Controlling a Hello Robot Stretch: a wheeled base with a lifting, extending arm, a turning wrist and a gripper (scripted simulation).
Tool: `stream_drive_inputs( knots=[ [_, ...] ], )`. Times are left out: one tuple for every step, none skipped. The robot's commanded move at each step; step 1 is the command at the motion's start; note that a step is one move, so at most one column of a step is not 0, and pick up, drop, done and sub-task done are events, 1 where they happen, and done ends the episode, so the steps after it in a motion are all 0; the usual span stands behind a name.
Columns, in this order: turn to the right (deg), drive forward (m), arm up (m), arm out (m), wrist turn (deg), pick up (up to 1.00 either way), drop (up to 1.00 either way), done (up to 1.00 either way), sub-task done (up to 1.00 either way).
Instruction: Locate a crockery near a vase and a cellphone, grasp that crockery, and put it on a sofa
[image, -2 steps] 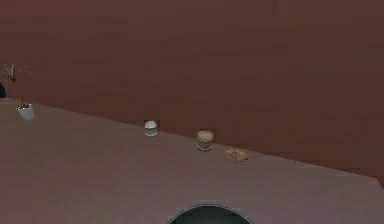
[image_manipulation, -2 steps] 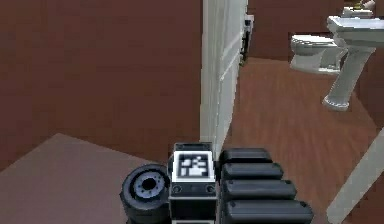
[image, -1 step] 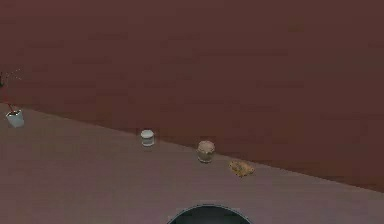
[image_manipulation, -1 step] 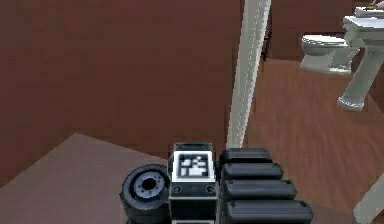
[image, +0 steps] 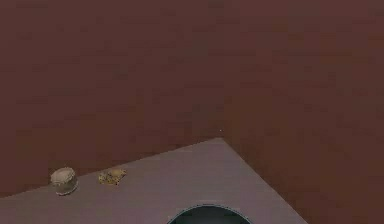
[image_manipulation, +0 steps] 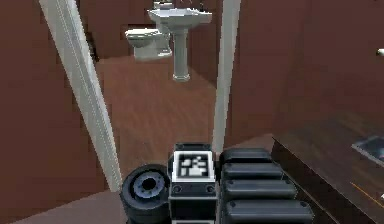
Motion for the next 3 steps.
stream_drive_inputs(
  knots=[
    [45.0,0.0,0.0,0.0,0.0,0.0,0.0,0.0,0.0],
    [42.0,0.0,0.0,0.0,0.0,0.0,0.0,0.0,0.0],
    [0.0,1.0,0.0,0.0,0.0,0.0,0.0,0.0,0.0]
  ],
)
